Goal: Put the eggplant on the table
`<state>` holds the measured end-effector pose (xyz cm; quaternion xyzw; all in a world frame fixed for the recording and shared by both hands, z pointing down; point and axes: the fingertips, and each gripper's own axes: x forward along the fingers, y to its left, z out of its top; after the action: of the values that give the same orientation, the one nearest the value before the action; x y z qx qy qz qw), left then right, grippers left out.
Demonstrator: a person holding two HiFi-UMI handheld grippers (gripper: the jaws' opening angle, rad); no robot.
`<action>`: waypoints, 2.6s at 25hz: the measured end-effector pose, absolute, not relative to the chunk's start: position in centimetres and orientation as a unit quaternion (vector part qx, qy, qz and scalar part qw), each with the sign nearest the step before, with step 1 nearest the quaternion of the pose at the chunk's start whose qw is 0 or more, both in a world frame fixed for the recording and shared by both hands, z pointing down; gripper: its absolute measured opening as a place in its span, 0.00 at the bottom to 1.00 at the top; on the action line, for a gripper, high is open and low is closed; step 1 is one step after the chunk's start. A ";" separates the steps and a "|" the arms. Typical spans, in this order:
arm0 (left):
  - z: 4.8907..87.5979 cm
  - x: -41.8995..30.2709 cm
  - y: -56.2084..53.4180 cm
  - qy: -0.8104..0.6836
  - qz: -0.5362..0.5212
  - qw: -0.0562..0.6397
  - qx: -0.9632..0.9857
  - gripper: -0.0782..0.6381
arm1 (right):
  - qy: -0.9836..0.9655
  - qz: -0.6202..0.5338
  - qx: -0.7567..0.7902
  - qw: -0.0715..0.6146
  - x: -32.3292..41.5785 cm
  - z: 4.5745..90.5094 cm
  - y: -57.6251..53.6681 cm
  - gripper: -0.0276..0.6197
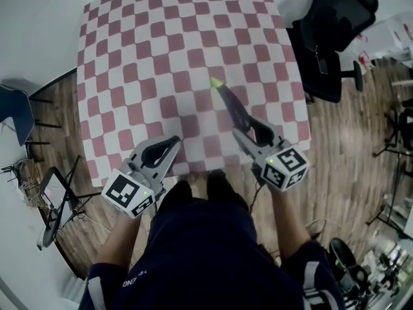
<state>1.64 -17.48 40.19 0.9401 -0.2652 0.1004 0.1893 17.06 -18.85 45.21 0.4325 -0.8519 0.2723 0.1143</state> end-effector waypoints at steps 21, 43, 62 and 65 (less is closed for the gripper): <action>46.3 7.6 -19.8 -0.334 0.143 0.247 0.898 0.16 | -0.842 0.268 0.404 0.235 25.9 59.9 -27.6 0.37; 47.8 6.7 -19.3 -0.338 0.148 0.262 0.892 0.16 | -0.815 0.263 0.391 0.337 26.3 66.9 -25.4 0.37; 44.7 3.9 -18.1 -0.324 0.130 0.231 0.908 0.16 | -0.803 0.256 0.434 0.317 25.8 62.8 -24.7 0.45; 43.3 3.4 -18.1 -0.319 0.119 0.217 0.915 0.16 | -0.808 0.262 0.447 0.279 25.1 59.5 -24.5 0.45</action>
<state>3.43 -18.10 43.29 0.9149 -0.3194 0.1185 0.2165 25.13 -24.49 59.47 0.4475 -0.8084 0.2619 0.2787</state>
